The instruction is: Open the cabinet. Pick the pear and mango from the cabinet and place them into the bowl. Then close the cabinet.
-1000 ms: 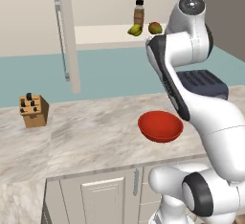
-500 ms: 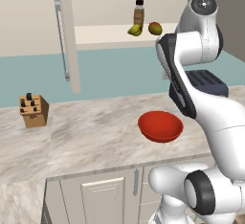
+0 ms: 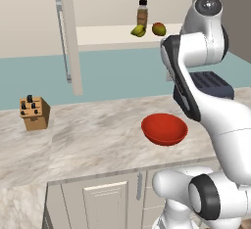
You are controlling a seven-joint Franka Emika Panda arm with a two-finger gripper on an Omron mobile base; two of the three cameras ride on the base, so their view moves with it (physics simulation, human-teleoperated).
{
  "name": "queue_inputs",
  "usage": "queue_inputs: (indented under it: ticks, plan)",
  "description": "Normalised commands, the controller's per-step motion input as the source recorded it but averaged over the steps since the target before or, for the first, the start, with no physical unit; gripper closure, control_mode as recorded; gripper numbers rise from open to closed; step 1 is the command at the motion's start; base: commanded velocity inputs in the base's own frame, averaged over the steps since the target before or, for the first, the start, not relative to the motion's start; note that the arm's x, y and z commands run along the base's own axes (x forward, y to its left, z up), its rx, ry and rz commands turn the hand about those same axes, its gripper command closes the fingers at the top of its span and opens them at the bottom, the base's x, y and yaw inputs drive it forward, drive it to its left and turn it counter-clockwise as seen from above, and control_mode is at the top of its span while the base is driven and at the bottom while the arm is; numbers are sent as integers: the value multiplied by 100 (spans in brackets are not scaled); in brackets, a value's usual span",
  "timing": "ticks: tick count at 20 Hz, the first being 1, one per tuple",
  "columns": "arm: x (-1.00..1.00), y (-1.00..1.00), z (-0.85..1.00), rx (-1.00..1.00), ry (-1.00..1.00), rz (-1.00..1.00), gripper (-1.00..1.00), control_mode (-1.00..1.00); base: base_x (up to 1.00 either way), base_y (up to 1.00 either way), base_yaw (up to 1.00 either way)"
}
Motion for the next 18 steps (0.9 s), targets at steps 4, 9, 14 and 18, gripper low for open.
queue_inputs:
  ticks: [4, 9, 14, 18]
  plan:
    - [0, 0, 6, 0, -8, 0, -100, -100, 0, 0, 0]
    - [2, 0, 13, 1, -6, 0, -100, -100, 0, 0, 0]
    - [3, 0, 14, 5, -1, 0, -100, -100, 0, 0, 0]
    - [9, 0, 18, 7, 0, 0, -100, -100, 0, 0, 0]
